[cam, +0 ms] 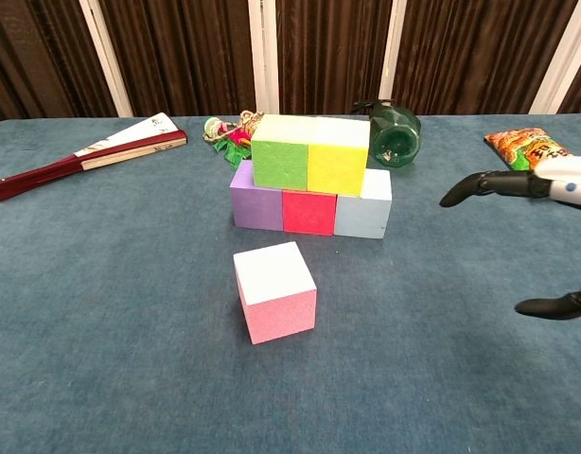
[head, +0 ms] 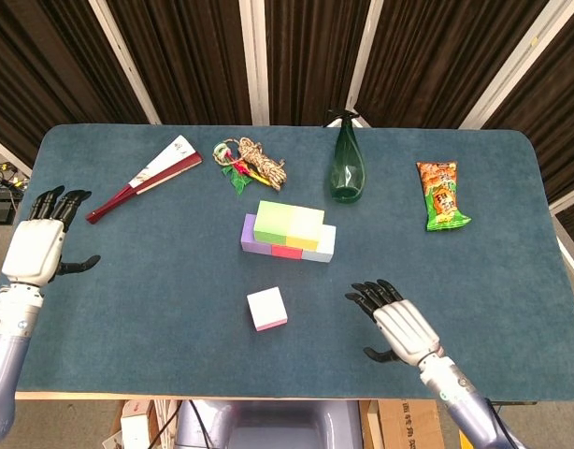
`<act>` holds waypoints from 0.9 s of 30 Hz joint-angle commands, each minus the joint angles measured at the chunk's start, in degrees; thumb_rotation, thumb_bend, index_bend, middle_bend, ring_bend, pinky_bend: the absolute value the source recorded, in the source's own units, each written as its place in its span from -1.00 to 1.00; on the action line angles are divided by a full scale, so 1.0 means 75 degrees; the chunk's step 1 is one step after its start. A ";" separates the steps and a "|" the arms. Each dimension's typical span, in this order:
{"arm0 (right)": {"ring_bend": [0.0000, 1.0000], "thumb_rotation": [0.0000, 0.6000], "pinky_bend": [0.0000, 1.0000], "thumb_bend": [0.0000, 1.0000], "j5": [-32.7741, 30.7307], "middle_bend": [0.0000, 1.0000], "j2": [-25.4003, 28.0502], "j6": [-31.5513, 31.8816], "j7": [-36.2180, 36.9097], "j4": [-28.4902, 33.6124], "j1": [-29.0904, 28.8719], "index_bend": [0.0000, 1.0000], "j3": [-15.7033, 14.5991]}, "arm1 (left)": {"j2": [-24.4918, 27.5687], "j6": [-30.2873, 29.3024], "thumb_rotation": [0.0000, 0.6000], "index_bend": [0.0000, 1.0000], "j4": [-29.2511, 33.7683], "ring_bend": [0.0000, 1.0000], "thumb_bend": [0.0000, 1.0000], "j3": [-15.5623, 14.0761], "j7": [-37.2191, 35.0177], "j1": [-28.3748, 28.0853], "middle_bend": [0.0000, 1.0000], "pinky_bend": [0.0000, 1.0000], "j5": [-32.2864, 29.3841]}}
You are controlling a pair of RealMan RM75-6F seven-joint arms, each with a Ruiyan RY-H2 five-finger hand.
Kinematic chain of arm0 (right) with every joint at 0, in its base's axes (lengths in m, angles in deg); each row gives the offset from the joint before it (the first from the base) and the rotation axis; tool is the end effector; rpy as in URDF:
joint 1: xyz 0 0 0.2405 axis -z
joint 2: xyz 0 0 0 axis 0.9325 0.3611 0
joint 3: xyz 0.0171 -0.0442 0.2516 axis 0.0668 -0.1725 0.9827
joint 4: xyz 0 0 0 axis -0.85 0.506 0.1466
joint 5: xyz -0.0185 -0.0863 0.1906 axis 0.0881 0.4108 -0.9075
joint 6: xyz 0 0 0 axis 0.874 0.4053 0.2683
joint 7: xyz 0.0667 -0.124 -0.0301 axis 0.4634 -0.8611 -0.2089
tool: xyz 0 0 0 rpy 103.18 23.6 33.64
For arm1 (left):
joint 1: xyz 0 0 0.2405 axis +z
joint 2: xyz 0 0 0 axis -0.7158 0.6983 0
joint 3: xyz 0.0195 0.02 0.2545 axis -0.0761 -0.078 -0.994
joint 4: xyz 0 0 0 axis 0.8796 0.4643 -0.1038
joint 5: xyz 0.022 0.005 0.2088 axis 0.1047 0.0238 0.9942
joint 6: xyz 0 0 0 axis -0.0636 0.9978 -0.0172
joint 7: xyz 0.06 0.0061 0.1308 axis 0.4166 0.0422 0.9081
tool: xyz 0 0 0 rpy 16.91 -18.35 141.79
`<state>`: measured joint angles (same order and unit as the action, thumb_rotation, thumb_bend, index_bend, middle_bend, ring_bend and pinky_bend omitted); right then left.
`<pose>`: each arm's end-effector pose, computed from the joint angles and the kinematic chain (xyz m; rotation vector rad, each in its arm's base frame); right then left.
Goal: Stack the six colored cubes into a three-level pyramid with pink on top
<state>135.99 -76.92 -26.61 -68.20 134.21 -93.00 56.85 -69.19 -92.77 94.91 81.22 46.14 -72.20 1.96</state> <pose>-0.1643 -0.2237 0.0614 1.9299 -1.1624 0.9220 -0.2361 0.3037 0.1581 -1.4264 -0.8841 -0.9895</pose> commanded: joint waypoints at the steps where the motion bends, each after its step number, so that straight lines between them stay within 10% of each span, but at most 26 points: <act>1: -0.85 1.00 -0.98 -0.47 -0.0964 -0.81 -0.0345 -0.0252 -0.0796 0.0242 -0.0433 -0.72 0.0183 | -0.0039 0.0035 1.00 -0.77 -0.0044 -1.00 -0.60 0.0085 0.0076 -0.0035 -0.81 -1.00 -0.0058; 12: -0.85 1.00 -0.98 -0.50 -0.3007 -0.84 -0.1505 -0.0086 -0.2056 0.0240 -0.1457 -0.83 0.0432 | -0.0199 0.0098 1.00 -0.78 -0.0185 -1.00 -0.59 0.0299 0.0286 -0.0100 -0.82 -1.00 -0.0150; 27: -0.85 1.00 -0.98 -0.50 -0.3643 -0.87 -0.2259 0.0320 -0.2383 0.0103 -0.2155 -0.83 0.0498 | -0.0232 0.0060 1.00 -0.78 -0.0326 -1.00 -0.59 0.0433 0.0189 0.0019 -0.82 -1.00 -0.0176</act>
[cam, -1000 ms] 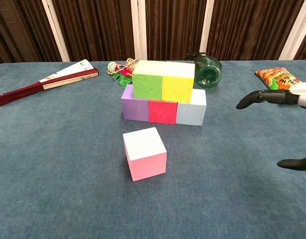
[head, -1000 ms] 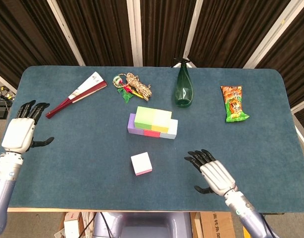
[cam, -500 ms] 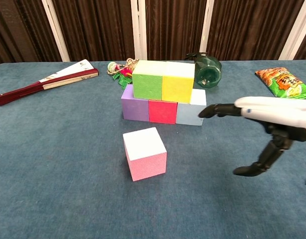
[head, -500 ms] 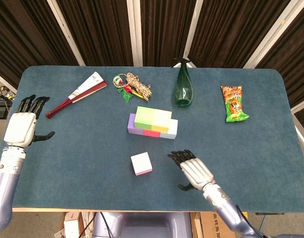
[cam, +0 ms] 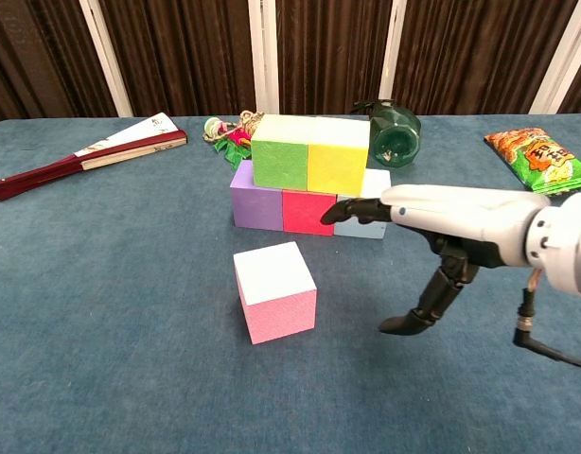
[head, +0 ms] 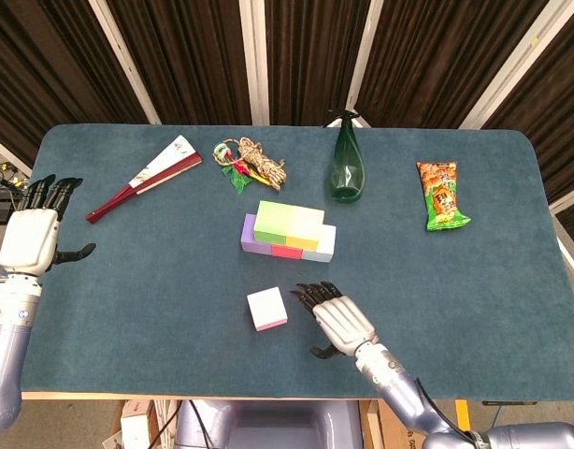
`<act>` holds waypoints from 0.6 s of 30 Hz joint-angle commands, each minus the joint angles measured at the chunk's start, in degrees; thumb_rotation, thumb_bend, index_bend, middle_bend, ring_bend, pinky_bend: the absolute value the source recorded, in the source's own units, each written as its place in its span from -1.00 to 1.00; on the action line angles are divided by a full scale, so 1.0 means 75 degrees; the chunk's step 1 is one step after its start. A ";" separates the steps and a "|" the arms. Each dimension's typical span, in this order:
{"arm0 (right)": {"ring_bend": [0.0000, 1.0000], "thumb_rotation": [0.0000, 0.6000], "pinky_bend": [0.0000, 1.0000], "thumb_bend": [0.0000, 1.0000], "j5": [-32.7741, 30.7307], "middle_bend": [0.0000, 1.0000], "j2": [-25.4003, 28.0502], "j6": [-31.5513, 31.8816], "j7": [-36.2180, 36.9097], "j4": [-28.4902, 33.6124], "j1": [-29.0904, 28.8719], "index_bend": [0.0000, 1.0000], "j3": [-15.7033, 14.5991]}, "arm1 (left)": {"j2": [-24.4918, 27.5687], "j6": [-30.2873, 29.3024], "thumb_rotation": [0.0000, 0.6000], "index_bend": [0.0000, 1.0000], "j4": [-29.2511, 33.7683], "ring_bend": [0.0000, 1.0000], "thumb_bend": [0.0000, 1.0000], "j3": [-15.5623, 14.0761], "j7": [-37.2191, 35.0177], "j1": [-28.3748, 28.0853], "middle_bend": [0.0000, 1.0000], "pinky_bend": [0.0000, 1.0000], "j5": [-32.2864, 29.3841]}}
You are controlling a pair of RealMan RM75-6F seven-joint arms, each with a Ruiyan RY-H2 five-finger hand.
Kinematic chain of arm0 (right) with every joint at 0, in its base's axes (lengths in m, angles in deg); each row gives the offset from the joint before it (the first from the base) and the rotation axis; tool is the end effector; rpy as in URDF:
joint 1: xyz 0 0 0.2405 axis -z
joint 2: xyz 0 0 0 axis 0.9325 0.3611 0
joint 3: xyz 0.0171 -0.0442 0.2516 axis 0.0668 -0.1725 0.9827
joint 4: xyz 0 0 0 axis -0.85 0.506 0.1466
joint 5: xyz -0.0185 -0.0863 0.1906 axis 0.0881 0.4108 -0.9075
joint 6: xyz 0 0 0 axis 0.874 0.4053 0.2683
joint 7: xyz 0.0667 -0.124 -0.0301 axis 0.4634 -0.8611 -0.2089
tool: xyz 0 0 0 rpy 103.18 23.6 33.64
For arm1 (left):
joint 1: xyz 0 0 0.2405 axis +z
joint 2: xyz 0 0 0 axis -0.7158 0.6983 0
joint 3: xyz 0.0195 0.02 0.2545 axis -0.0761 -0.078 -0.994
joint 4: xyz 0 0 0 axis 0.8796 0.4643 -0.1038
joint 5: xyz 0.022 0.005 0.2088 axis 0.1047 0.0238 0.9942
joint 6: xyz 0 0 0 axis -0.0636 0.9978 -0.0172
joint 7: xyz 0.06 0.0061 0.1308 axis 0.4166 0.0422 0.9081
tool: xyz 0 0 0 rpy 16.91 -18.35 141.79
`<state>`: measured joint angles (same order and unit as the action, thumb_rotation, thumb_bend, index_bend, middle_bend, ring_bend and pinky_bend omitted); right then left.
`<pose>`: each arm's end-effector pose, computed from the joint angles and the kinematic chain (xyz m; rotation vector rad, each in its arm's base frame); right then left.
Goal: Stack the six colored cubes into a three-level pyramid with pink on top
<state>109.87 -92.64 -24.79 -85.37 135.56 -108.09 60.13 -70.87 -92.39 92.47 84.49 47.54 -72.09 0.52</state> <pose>-0.0907 -0.2437 -0.0043 2.0087 -1.2607 0.8935 -0.2369 0.3161 0.1622 -1.3762 -0.8533 -0.9966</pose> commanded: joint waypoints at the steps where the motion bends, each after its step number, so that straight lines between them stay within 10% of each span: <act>1: -0.85 1.00 -0.98 -0.50 -0.0221 -0.87 -0.0223 0.0096 -0.0136 -0.0108 -0.0194 -0.83 0.0074 | -0.0014 0.0018 1.00 -0.78 -0.0006 -1.00 -0.59 -0.0008 0.0010 0.0005 -0.82 -1.00 0.0024; 18: -0.85 1.00 -0.98 -0.50 -0.1459 -0.81 -0.1252 0.0404 -0.0861 -0.0688 -0.1342 -0.75 0.0436 | -0.0005 -0.0034 1.00 -0.77 -0.0130 -1.00 -0.59 0.0108 -0.0072 0.0151 -0.82 -1.00 -0.0041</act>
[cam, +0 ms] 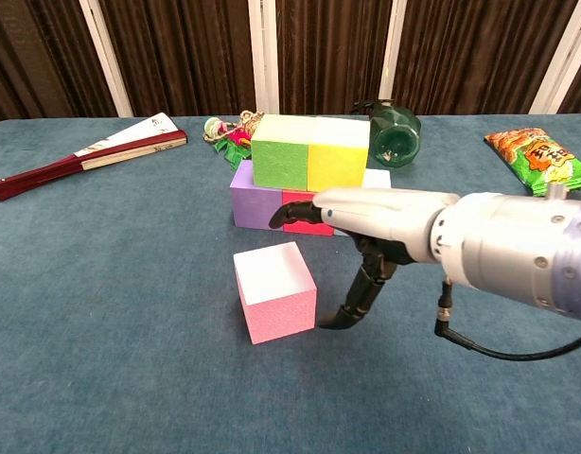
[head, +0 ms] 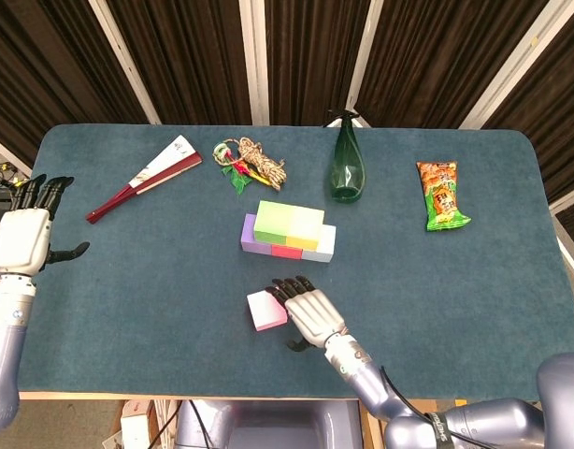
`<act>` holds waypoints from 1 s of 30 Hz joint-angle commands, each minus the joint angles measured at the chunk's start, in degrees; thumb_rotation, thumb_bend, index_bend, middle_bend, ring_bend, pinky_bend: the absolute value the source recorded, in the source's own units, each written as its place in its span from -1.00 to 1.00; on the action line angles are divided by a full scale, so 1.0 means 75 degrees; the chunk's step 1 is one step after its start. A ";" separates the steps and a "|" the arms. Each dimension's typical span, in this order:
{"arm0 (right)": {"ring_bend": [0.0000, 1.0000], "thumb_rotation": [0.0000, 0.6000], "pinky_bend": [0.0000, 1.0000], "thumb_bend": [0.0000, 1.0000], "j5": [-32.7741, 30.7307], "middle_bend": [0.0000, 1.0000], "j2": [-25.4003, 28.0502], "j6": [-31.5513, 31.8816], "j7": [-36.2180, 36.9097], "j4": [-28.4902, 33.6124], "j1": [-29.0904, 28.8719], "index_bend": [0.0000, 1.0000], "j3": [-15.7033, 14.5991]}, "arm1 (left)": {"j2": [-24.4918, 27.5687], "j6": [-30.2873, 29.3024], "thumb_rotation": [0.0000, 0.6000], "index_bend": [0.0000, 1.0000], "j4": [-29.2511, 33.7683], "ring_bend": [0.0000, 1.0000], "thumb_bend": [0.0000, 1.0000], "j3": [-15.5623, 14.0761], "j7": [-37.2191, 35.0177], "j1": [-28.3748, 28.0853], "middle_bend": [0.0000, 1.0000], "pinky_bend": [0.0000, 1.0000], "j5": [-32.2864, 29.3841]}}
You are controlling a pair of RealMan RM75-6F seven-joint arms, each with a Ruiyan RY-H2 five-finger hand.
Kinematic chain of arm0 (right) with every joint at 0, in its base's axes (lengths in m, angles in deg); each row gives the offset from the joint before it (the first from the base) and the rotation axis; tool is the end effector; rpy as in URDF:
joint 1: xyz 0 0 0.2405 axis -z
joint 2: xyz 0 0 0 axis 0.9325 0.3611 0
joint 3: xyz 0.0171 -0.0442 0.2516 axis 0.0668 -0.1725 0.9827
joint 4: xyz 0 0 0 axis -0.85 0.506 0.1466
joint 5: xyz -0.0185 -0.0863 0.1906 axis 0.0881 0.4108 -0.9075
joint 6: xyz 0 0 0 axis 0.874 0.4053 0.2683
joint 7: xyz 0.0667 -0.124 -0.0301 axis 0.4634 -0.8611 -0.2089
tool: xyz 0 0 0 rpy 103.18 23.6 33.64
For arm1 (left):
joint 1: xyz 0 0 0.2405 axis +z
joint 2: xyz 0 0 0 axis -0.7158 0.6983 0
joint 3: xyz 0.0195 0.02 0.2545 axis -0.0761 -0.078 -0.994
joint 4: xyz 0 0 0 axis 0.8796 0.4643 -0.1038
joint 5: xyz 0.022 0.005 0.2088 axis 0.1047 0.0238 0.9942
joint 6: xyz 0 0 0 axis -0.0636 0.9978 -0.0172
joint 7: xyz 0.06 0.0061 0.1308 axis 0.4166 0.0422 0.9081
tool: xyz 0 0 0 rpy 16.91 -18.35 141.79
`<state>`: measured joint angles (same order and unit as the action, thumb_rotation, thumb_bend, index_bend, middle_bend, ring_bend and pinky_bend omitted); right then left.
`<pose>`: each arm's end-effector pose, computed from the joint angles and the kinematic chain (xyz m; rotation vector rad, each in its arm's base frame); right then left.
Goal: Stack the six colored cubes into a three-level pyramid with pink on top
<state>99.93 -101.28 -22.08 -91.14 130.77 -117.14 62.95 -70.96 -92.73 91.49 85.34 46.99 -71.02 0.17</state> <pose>-0.0522 -0.2588 -0.0375 2.0461 -1.2254 0.8791 -0.2443 0.3155 0.1674 -1.3413 -0.8529 -0.9934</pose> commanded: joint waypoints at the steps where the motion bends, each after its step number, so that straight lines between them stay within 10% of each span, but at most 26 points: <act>1: -0.85 1.00 -0.98 -0.50 -0.0207 -0.81 -0.0147 0.0047 -0.0127 -0.0072 -0.0210 -0.74 0.0092 | 0.0013 0.0018 1.00 -0.77 0.0001 -1.00 -0.59 -0.0006 -0.0006 0.0018 -0.82 -1.00 0.0004; 30: -0.81 1.00 -0.98 -0.50 -0.1463 -0.57 -0.1092 -0.0103 -0.0256 -0.1511 -0.1551 -0.53 0.0452 | 0.0119 0.0091 1.00 -0.75 -0.0084 -1.00 -0.59 0.0066 -0.0065 0.0160 -0.82 -1.00 -0.0016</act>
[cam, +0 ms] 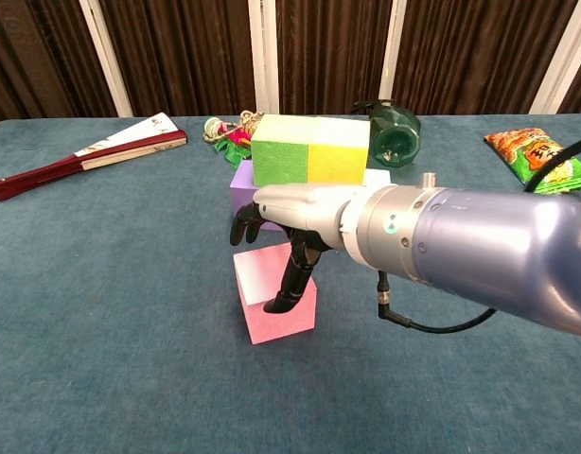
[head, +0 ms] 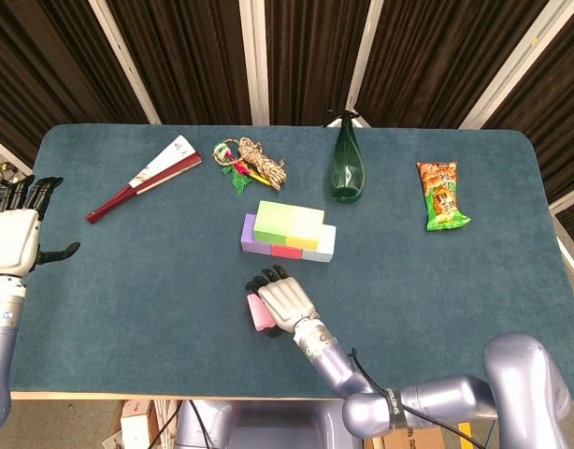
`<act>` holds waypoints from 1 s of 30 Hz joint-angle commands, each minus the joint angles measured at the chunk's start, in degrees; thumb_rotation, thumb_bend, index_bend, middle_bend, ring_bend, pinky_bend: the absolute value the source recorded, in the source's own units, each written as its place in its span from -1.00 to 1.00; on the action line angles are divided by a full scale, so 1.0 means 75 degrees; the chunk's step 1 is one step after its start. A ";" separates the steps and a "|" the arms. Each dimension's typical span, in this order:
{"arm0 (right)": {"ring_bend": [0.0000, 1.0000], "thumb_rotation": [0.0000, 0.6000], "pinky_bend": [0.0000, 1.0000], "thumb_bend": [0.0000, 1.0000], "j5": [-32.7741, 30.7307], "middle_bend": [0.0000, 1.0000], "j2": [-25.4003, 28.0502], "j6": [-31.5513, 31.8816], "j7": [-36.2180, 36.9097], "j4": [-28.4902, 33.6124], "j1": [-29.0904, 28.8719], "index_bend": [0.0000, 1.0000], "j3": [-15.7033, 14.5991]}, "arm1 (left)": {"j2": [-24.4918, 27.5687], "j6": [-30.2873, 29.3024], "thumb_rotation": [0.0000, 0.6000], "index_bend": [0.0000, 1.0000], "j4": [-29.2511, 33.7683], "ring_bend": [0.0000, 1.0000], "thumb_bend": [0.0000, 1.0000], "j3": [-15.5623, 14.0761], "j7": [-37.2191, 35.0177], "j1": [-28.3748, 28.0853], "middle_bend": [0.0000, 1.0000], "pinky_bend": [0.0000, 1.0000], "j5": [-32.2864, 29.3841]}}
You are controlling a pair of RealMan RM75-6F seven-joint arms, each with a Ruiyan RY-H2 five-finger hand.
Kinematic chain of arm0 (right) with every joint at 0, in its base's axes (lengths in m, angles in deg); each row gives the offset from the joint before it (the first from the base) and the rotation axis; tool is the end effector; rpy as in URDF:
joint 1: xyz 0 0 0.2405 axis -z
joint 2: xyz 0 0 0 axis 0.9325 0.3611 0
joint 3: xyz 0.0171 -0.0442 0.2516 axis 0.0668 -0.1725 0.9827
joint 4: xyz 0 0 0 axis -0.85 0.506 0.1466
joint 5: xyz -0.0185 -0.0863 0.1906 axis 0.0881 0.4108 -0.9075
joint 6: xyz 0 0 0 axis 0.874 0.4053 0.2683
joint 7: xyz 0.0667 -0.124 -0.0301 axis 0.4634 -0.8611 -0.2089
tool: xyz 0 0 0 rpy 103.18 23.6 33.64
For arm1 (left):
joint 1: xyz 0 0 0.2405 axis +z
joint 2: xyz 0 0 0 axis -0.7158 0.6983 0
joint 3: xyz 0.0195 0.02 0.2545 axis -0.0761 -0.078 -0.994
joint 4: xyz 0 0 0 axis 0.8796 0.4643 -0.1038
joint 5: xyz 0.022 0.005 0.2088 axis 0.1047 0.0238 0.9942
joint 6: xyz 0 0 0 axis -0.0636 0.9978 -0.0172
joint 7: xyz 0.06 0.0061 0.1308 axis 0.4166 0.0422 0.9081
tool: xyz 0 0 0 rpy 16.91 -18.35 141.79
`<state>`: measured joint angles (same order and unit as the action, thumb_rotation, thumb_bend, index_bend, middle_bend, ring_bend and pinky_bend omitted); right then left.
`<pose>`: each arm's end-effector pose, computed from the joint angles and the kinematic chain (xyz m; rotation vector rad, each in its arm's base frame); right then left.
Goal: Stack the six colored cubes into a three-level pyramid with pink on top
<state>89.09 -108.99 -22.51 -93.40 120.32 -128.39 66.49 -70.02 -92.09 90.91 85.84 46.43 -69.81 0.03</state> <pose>-0.0154 -0.2859 -0.0748 2.0650 -1.1937 0.8315 -0.2532 0.3131 0.1746 -1.3252 -0.8545 -0.9702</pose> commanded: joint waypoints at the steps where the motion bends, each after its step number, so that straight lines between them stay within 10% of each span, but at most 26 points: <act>1: -0.81 1.00 -0.98 -0.50 -0.0008 -0.57 -0.0094 -0.0057 0.0060 -0.0185 -0.0074 -0.53 -0.0031 | -0.0012 0.0015 1.00 -0.75 -0.0012 -1.00 -0.59 -0.0005 0.0020 -0.0004 -0.82 -1.00 0.0006; 30: -0.59 1.00 -0.98 -0.50 0.0131 -0.25 -0.0060 0.0004 0.0438 -0.0602 -0.0169 -0.11 -0.0198 | -0.0009 -0.0015 1.00 -0.68 0.0028 -1.00 -0.59 0.0030 0.0095 0.0074 -0.82 -1.00 -0.0004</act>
<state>90.04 -109.47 -22.51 -90.14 115.78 -129.68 65.03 -70.09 -92.20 91.12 86.08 47.12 -69.26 0.00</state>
